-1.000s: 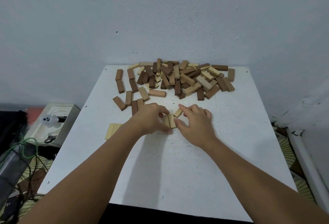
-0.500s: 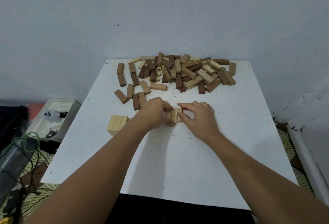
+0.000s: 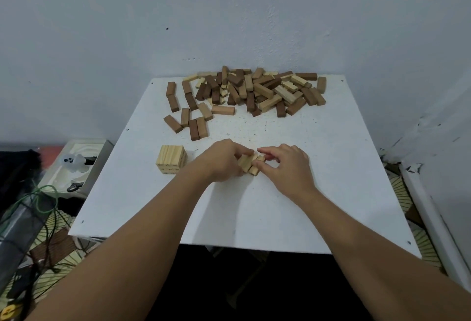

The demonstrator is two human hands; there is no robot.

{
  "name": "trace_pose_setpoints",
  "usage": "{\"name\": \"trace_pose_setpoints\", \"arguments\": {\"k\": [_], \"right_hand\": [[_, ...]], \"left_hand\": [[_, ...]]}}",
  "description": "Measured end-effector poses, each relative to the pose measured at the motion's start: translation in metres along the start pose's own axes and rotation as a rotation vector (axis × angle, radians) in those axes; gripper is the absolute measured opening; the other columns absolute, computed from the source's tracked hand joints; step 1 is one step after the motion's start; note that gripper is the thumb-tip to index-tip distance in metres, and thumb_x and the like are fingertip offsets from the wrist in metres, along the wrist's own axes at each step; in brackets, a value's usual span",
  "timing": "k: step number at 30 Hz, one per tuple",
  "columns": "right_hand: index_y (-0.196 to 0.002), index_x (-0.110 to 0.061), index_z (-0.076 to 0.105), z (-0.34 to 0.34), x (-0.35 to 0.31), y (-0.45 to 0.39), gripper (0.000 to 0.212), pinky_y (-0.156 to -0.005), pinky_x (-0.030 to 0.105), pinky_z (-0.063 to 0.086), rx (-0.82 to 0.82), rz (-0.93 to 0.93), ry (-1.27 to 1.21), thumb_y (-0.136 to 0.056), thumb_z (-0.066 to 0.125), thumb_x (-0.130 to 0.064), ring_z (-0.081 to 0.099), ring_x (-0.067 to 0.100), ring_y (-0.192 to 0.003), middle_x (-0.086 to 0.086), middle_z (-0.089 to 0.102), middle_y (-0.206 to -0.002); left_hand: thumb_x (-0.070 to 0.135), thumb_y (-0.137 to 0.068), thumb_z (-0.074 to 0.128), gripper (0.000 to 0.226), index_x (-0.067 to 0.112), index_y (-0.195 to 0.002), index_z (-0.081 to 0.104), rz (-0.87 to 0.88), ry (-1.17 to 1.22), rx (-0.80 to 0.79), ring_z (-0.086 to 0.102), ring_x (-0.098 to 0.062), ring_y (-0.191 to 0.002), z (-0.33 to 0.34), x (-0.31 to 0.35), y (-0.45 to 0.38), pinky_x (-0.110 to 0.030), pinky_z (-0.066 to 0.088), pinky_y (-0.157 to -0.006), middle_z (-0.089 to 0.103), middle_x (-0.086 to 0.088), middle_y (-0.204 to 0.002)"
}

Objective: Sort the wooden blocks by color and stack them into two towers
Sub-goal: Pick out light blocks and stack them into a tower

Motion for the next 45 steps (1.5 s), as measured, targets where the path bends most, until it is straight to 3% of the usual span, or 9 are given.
{"name": "trace_pose_setpoints", "arguments": {"k": [6, 9, 13, 19, 27, 30, 32, 37, 45], "right_hand": [[-0.134, -0.033, 0.067, -0.003, -0.002, 0.019, 0.039, -0.105, 0.040, 0.041, -0.008, 0.030, 0.010, -0.097, 0.064, -0.046, 0.055, 0.017, -0.109, -0.011, 0.066, -0.118], [-0.136, -0.034, 0.066, -0.002, -0.001, 0.019, 0.039, -0.107, 0.035, 0.036, -0.038, 0.057, 0.083, -0.097, 0.062, -0.040, 0.051, 0.019, -0.117, -0.007, 0.060, -0.124], [-0.129, -0.038, 0.070, -0.002, -0.003, 0.019, 0.035, -0.108, 0.033, 0.035, -0.060, 0.051, 0.116, -0.094, 0.066, -0.042, 0.049, 0.016, -0.115, -0.009, 0.057, -0.121], [-0.128, -0.039, 0.070, -0.003, -0.003, 0.018, 0.041, -0.102, 0.030, 0.033, -0.068, 0.046, 0.135, -0.090, 0.068, -0.055, 0.048, 0.016, -0.113, -0.008, 0.056, -0.120], [-0.131, -0.041, 0.067, 0.000, -0.001, 0.020, 0.047, -0.099, 0.026, 0.028, -0.067, 0.001, 0.151, -0.088, 0.068, -0.061, 0.044, 0.014, -0.110, -0.012, 0.048, -0.114], [-0.129, -0.042, 0.068, -0.001, -0.001, 0.022, 0.046, -0.100, 0.027, 0.030, -0.049, -0.011, 0.142, -0.088, 0.068, -0.062, 0.043, 0.012, -0.107, -0.014, 0.047, -0.111], [-0.129, -0.041, 0.068, -0.001, -0.001, 0.020, 0.047, -0.100, 0.027, 0.030, -0.056, -0.009, 0.154, -0.087, 0.068, -0.062, 0.044, 0.012, -0.108, -0.015, 0.046, -0.111], [-0.127, -0.040, 0.070, 0.000, -0.004, 0.019, 0.046, -0.101, 0.029, 0.032, -0.043, -0.002, 0.135, -0.085, 0.071, -0.061, 0.044, 0.011, -0.107, -0.016, 0.045, -0.108], [-0.118, -0.039, 0.070, 0.002, -0.001, 0.012, 0.049, -0.107, 0.037, 0.039, -0.014, 0.031, 0.120, -0.076, 0.076, -0.064, 0.051, 0.011, -0.109, -0.013, 0.051, -0.110]], "left_hand": [[0.043, -0.080, 0.086, 0.099, 0.032, -0.161, 0.030, -0.088, 0.182, 0.119, 0.051, -0.025, -0.128, 0.020, -0.014, 0.025, -0.043, 0.045, -0.109, 0.040, -0.003, -0.147], [0.057, -0.071, 0.089, 0.101, 0.027, -0.154, 0.039, -0.147, 0.297, 0.194, 0.049, -0.021, -0.129, 0.030, -0.020, 0.034, -0.042, 0.046, -0.110, 0.034, 0.001, -0.141], [0.063, -0.064, 0.090, 0.084, 0.031, -0.134, 0.058, -0.164, 0.368, 0.302, 0.052, -0.019, -0.121, 0.034, -0.023, 0.036, -0.040, 0.049, -0.105, 0.038, 0.005, -0.128], [0.044, -0.076, 0.087, 0.061, 0.035, -0.132, 0.064, -0.139, 0.277, 0.256, 0.055, -0.018, -0.109, 0.023, -0.018, 0.023, -0.029, 0.046, -0.092, 0.042, 0.001, -0.121], [0.024, -0.088, 0.077, 0.057, 0.031, -0.142, 0.062, -0.021, 0.211, 0.230, 0.056, -0.007, -0.082, 0.018, -0.019, 0.013, -0.011, 0.039, -0.067, 0.052, 0.011, -0.094], [0.022, -0.090, 0.075, 0.062, 0.034, -0.148, 0.056, 0.017, 0.240, 0.235, 0.056, -0.005, -0.078, 0.017, -0.025, 0.014, -0.008, 0.038, -0.069, 0.058, 0.011, -0.098], [0.025, -0.088, 0.079, 0.070, 0.037, -0.151, 0.050, -0.016, 0.294, 0.238, 0.056, -0.005, -0.080, 0.018, -0.033, 0.013, -0.014, 0.041, -0.074, 0.060, 0.010, -0.105], [0.029, -0.082, 0.087, 0.050, 0.033, -0.127, 0.067, -0.068, 0.366, 0.277, 0.058, -0.008, -0.081, 0.019, -0.040, 0.015, -0.019, 0.043, -0.069, 0.064, 0.010, -0.097], [0.026, -0.082, 0.087, 0.053, 0.032, -0.132, 0.070, -0.068, 0.450, 0.248, 0.054, -0.004, -0.074, 0.021, -0.044, 0.014, -0.011, 0.039, -0.064, 0.061, 0.009, -0.093]]}}
Point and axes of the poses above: each hand's wrist, its own y-axis away from the middle knuckle, its own z-axis out of the palm, x = y × z, the point moved 6 cm from there along -y, towards the middle knuckle
